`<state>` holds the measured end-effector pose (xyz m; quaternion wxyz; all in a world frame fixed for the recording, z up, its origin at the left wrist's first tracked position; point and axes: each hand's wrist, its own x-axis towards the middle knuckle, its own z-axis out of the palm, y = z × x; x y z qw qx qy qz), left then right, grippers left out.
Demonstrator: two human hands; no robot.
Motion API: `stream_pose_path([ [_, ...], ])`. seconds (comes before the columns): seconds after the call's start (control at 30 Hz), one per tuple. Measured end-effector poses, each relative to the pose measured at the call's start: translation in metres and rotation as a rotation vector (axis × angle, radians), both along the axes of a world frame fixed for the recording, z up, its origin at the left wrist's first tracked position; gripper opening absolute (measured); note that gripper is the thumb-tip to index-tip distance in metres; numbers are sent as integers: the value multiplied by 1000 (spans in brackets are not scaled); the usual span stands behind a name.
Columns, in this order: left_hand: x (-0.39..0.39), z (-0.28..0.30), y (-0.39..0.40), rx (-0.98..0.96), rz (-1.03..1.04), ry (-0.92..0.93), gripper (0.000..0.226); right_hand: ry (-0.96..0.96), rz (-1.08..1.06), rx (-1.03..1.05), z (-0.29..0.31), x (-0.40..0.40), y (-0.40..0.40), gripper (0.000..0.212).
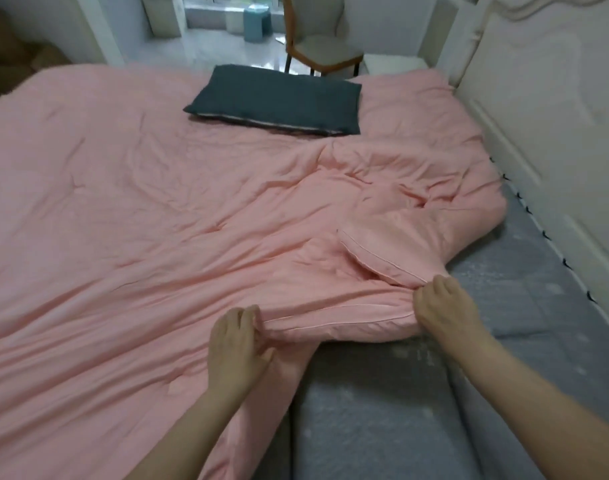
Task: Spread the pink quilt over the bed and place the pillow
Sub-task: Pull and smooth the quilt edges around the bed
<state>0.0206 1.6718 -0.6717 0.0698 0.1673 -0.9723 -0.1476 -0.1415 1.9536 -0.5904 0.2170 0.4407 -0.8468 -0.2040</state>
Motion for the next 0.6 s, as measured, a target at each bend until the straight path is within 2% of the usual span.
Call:
stream_pose_path([
  [0.07,-6,30,37,-64,-13,44,89,-37,-8,-42,24,7,50,24],
  [0.1,-7,44,62,-100,-52,43,92,-37,-26,-57,42,16,83,25],
  [0.17,-6,67,112,-129,-128,-17,81,-14,-82,-46,75,34,145,26],
  [0.27,9,95,206,-73,-353,-66,31,13,-234,-15,122,63,243,24],
  [0.33,27,111,274,-29,-484,-179,30,14,-337,-28,143,90,301,22],
  [0.4,48,115,329,-35,-488,-306,41,4,-421,-46,151,120,356,25],
  [0.47,71,117,365,-34,-539,-309,54,-50,-499,-73,153,149,400,25],
  [0.57,88,123,386,-39,-605,-312,28,-56,-597,-149,141,171,434,5],
  [0.6,88,119,386,-72,-608,-270,27,-72,-609,-154,135,173,436,16],
])
